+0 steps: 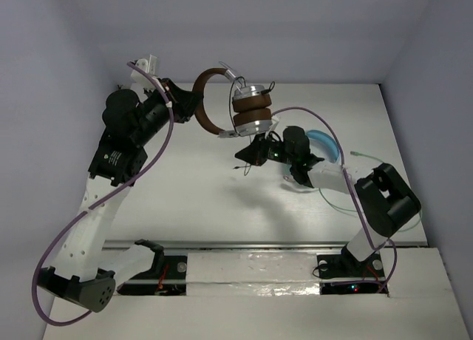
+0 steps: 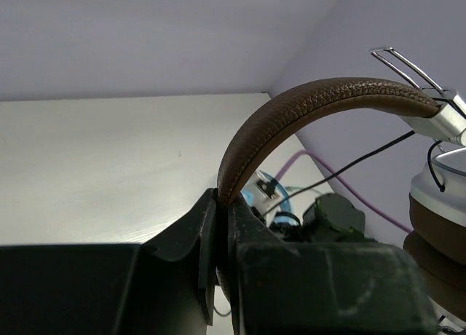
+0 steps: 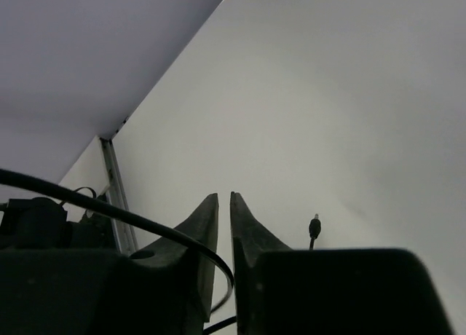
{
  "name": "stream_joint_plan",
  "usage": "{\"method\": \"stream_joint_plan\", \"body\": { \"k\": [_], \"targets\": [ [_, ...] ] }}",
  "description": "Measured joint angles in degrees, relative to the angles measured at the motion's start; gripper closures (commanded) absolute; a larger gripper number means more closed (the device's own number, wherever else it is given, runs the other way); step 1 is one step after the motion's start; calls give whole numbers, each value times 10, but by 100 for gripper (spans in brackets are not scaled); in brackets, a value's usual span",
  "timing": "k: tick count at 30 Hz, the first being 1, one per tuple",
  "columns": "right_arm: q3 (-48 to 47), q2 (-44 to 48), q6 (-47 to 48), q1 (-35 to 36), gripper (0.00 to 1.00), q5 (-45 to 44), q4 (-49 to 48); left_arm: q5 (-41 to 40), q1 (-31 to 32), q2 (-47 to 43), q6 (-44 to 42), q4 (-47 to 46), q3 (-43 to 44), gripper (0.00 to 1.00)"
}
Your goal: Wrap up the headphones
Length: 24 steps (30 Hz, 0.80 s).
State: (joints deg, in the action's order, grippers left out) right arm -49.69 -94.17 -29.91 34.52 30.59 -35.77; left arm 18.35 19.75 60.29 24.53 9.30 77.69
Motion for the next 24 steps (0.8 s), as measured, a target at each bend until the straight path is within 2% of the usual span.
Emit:
{"method": "stream_joint_plan", "body": {
  "k": [2,7,18,24],
  "targets": [
    [10,2,-5,1,92,3,-2,-28,0,6,5,-1,3,100],
    [31,42,1,28,99,-23,54,-127,0,19,27,-9,2,100],
    [27,178,31,146,100,-150,274,-371,12,64,39,-45,-72,100],
    [-48,214,59,180,100,-209,456,-519,80,90,-9,-14,-81,100]
  ]
}}
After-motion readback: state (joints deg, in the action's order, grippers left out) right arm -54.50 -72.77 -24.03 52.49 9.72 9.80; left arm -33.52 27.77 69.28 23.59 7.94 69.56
